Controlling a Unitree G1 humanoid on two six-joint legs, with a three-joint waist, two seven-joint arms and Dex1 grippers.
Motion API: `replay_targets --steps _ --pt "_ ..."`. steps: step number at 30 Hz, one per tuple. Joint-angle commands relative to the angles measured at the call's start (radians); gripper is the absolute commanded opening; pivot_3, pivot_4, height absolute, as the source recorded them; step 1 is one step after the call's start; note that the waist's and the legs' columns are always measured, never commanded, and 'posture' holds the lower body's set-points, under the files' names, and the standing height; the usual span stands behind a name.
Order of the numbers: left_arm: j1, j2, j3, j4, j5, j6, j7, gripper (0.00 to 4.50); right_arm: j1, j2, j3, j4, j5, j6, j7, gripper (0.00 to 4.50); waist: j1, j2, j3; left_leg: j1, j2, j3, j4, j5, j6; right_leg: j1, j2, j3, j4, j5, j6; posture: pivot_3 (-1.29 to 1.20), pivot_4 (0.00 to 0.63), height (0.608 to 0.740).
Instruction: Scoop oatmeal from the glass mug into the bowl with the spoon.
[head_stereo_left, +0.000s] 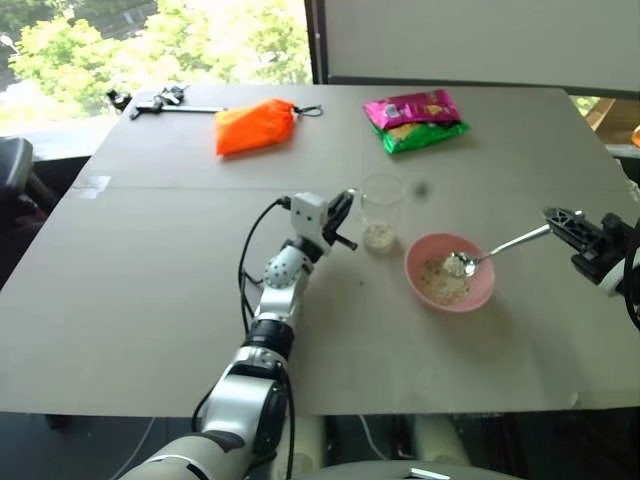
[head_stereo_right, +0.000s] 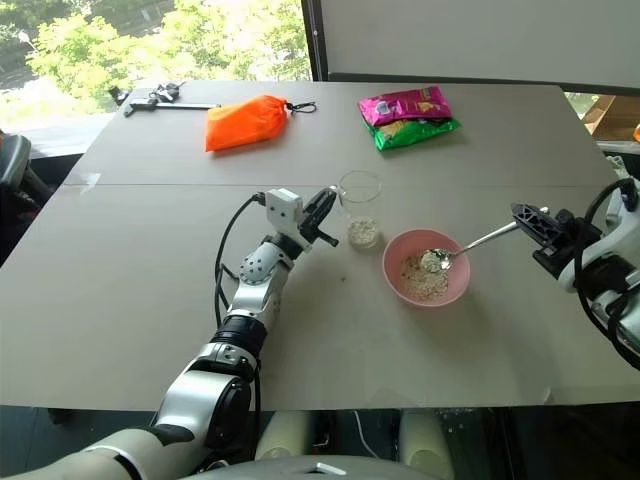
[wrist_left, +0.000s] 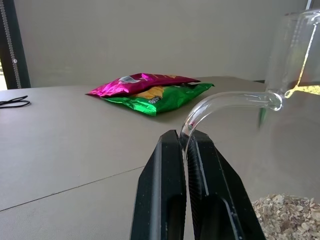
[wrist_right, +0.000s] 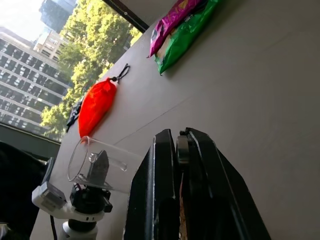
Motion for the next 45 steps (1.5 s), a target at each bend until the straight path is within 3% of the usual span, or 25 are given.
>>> replay_targets --steps 1,10,17,24,26,29,33,41,45 --pt "-0.006 -0.002 0.0 0.01 0.004 -0.022 -0.006 0.03 -0.059 -0.07 0.046 -0.05 -0.079 0.01 0.051 0.0 0.001 0.0 0.0 0.0 0.0 0.0 0.0 0.0 0.0 0.0 0.0 0.0 0.0 0.0 0.0 0.0 0.15 0.696" --pt "0.001 -0.012 -0.003 0.009 0.008 -0.031 0.002 0.03 -0.207 -0.294 0.226 -0.144 -0.455 0.095 0.256 0.0 0.002 -0.001 0.001 -0.001 0.0 -0.001 0.0 0.001 -0.001 0.0 -0.001 -0.001 -0.001 0.0 0.0 0.0 0.15 0.696" --pt "0.009 -0.011 -0.003 0.006 0.012 -0.035 0.008 0.03 -0.352 -0.391 0.306 -0.191 -0.583 0.147 0.412 0.0 0.002 -0.002 0.002 -0.001 0.001 -0.002 0.001 0.001 -0.001 0.0 -0.001 -0.002 -0.001 0.0 0.0 0.0 0.15 0.696" --pt "0.01 -0.016 -0.004 0.006 0.018 -0.038 0.015 0.03 -0.352 -0.266 0.222 -0.082 -0.395 0.144 0.279 0.0 0.002 -0.004 0.002 -0.001 0.001 -0.001 0.001 0.003 -0.004 0.0 -0.002 -0.002 0.0 0.0 0.0 0.0 0.15 0.696" --pt "0.011 -0.015 -0.005 0.007 0.019 -0.039 0.015 0.03 -0.36 -0.215 0.187 -0.005 -0.255 0.094 0.156 0.0 0.002 -0.005 0.003 -0.001 0.001 -0.001 0.001 0.003 -0.004 0.0 -0.002 -0.002 0.0 0.0 0.0 0.0 0.15 0.696" --pt "0.011 -0.014 -0.006 0.008 0.019 -0.04 0.015 0.03 -0.425 -0.146 0.174 0.08 -0.086 0.004 -0.014 0.0 0.002 -0.005 0.003 -0.001 0.001 -0.001 0.002 0.003 -0.004 0.001 -0.002 -0.002 0.0 0.0 0.0 0.0 0.15 0.696" --pt "0.011 -0.011 -0.007 0.009 0.021 -0.039 0.014 0.03 -0.59 -0.042 0.225 0.132 0.015 -0.089 -0.149 0.0 -0.002 -0.004 0.003 0.0 0.001 0.0 0.002 0.003 -0.004 0.0 -0.001 -0.001 0.002 0.0 0.0 0.0 0.15 0.696" --pt "0.011 -0.003 -0.019 -0.011 0.043 -0.055 0.023 0.03 -0.773 0.146 0.402 0.219 -0.173 -0.052 -0.113 0.0 0.001 -0.003 0.002 -0.001 0.001 0.001 0.002 0.003 -0.004 0.0 -0.002 -0.001 0.001 0.0 0.0 0.0 0.15 0.696" --pt "0.021 0.008 -0.022 -0.05 0.051 -0.057 0.028 0.03 -0.764 0.124 0.49 0.212 -0.352 0.045 -0.009 0.0 0.001 -0.003 0.002 -0.002 0.001 0.0 0.002 0.003 -0.004 0.0 -0.002 -0.002 0.0 0.0 0.0 0.0 0.15 0.696"
